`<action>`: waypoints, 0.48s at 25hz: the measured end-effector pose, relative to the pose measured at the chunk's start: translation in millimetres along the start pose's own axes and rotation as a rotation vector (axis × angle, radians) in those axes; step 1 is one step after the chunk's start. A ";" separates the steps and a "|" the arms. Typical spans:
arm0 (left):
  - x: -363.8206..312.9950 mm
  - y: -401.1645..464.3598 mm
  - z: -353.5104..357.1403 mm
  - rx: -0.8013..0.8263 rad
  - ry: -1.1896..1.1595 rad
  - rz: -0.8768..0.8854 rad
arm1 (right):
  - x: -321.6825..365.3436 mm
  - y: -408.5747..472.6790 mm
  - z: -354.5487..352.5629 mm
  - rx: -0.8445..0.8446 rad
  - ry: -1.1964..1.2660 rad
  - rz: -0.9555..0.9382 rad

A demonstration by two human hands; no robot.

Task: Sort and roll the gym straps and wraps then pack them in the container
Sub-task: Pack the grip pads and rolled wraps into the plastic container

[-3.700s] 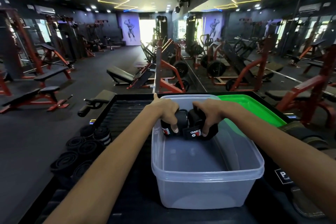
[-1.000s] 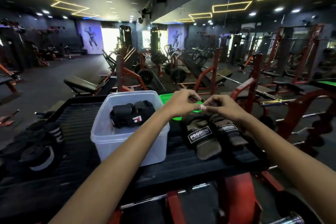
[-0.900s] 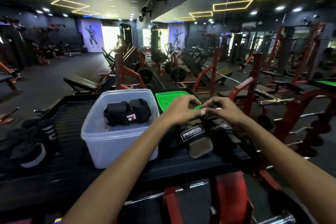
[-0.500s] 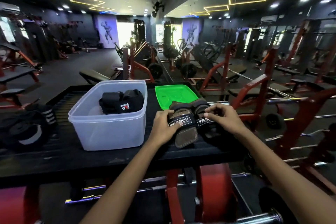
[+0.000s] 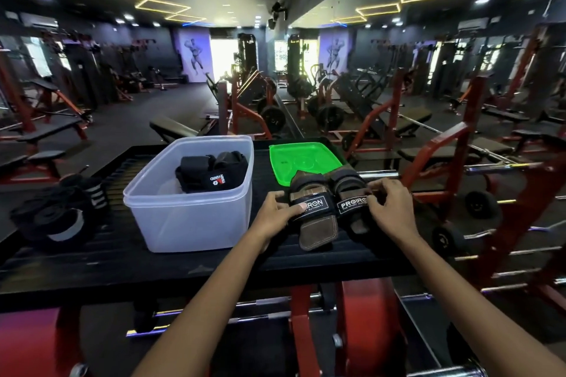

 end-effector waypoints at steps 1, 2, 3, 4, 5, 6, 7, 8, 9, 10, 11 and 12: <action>0.7 0.7 1.2 0.010 -0.038 -0.011 | -7.4 -0.8 4.5 0.064 -0.038 0.079; 0.3 0.6 2.9 0.021 -0.078 -0.021 | -12.6 -2.1 10.6 0.138 -0.050 0.135; -0.1 1.8 4.7 0.033 -0.113 -0.027 | -12.8 -3.7 14.9 0.184 -0.060 0.144; -1.0 2.8 7.5 0.051 -0.133 -0.030 | -10.7 -4.5 17.0 0.197 -0.075 0.119; -2.5 3.4 11.4 0.076 -0.139 -0.027 | -7.1 -5.0 16.5 0.189 -0.088 0.094; -4.7 2.7 15.2 0.105 -0.140 -0.019 | -4.9 -4.8 15.0 0.171 -0.086 0.076; -5.9 2.3 19.2 0.135 -0.145 -0.009 | -3.3 -4.7 13.2 0.159 -0.080 0.074; -6.6 1.7 22.5 0.163 -0.153 -0.002 | -2.0 -4.9 11.2 0.153 -0.076 0.076; -6.6 1.6 24.6 0.182 -0.167 -0.001 | -0.8 -5.8 9.4 0.149 -0.082 0.077; -6.5 2.1 24.9 0.192 -0.181 -0.006 | 1.8 -6.6 7.8 0.140 -0.095 0.064; -5.9 3.4 23.9 0.199 -0.188 -0.013 | 4.4 -7.1 7.1 0.136 -0.106 0.049; -5.8 4.2 23.4 0.209 -0.186 -0.017 | 6.9 -7.6 6.8 0.139 -0.111 0.037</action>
Point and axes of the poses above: each hand's wrist, its own y-axis towards the middle knuckle, its own z-axis out of the palm, x = y × z, the point moved 8 cm from there along y, towards the middle knuckle, and after that the axes turned 3 degrees about x, right-handed, at the moved point
